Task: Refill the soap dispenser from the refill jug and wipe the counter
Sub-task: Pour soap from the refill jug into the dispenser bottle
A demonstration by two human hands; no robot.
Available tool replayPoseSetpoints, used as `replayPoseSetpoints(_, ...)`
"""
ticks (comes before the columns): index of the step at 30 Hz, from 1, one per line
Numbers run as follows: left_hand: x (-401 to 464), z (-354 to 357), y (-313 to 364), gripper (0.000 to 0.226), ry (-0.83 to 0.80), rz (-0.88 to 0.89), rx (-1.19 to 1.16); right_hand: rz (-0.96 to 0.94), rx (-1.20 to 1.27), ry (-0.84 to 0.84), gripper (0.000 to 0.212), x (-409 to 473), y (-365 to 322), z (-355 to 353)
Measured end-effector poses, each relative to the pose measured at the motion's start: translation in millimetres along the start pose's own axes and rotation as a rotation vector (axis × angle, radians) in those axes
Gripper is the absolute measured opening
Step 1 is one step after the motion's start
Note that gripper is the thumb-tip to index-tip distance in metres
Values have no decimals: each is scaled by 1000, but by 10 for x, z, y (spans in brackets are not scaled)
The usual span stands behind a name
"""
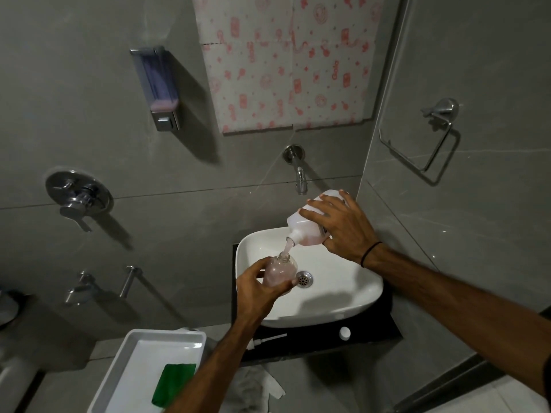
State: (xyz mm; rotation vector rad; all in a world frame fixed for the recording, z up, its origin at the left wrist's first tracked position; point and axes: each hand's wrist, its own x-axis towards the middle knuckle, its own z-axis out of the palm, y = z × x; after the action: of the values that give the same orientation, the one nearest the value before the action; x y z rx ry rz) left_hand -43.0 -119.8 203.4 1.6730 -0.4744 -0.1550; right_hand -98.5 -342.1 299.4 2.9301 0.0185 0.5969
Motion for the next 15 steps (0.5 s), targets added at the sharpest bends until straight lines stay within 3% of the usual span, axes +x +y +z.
replayPoseSetpoints(15, -20, -13, 4, 52, 19, 4, 0, 9, -8, -12, 70, 24, -16, -41)
